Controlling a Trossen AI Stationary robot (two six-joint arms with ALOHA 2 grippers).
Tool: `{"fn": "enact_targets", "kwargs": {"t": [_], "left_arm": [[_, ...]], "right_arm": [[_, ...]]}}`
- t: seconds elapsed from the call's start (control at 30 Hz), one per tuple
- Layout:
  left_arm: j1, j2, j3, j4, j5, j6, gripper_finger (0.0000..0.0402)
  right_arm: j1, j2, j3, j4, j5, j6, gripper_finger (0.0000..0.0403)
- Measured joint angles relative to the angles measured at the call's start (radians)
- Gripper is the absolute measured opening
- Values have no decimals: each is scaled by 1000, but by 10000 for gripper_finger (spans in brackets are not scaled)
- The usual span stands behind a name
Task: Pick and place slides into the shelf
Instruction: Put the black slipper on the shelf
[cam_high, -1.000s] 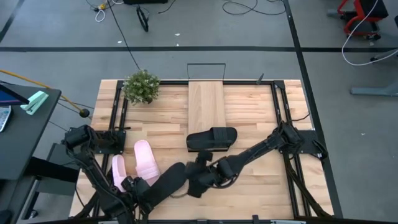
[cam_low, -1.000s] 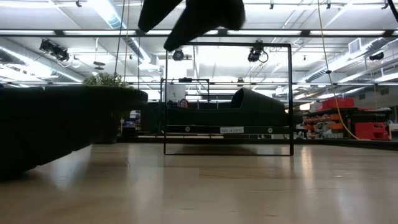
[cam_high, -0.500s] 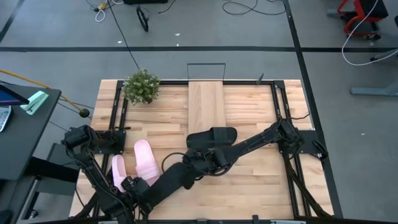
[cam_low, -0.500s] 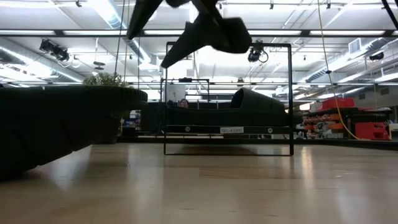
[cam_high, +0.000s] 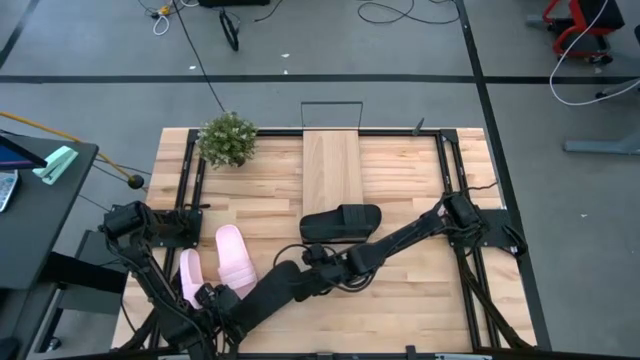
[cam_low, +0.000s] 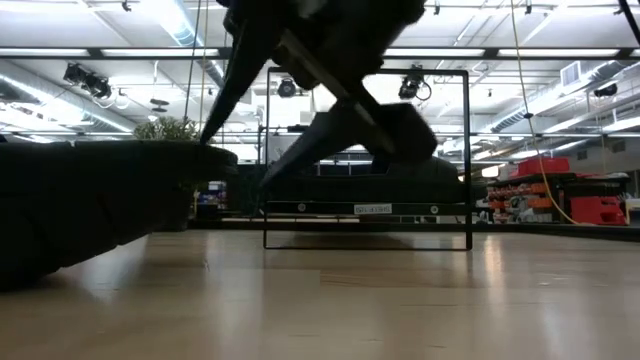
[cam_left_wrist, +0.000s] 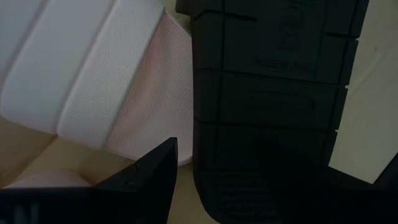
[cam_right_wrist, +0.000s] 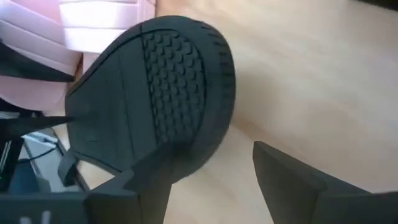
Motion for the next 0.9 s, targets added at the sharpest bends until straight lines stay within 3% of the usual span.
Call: {"fn": "enact_targets", "kwargs": {"t": [0.27, 0.6, 0.9], "left_arm": [[-1, 0, -1, 2, 5, -3, 228], [0, 2, -1, 13, 2, 1, 225], [-11, 2, -1, 14, -2, 1, 220]], "right_arm": [[-4, 1, -81, 299, 34, -14, 227], [-6, 0, -130, 295, 69, -31, 227], [-5, 0, -130, 288, 176, 12, 227]]}}
